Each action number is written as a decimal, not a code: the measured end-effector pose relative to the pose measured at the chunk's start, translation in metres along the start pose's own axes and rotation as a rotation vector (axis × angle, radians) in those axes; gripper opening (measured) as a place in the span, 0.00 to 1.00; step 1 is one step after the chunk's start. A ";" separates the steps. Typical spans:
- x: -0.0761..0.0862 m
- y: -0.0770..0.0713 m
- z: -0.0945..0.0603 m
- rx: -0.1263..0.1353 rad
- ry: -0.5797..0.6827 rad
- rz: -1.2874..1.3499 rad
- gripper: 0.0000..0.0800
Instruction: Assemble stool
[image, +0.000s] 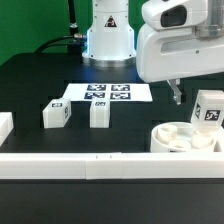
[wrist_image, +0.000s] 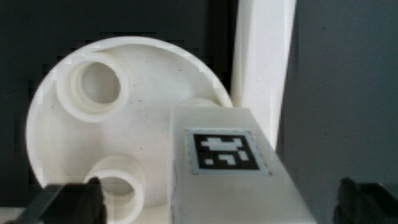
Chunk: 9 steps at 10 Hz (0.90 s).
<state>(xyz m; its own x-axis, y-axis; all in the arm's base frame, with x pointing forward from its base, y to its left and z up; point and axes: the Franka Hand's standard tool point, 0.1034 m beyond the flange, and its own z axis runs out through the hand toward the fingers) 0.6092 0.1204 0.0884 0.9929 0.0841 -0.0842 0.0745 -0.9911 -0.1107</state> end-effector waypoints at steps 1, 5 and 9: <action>0.000 -0.001 0.000 0.000 0.000 -0.002 0.65; 0.001 0.000 -0.001 -0.002 0.003 -0.001 0.43; 0.001 -0.001 -0.001 0.008 0.031 0.229 0.43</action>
Offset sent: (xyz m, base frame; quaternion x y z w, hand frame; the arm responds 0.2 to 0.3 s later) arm 0.0000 0.0000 0.0000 0.0000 0.0000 0.0000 1.0000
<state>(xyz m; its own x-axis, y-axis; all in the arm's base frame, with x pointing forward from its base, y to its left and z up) 0.6098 0.1209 0.0890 0.9861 -0.1466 -0.0776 -0.1540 -0.9829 -0.1005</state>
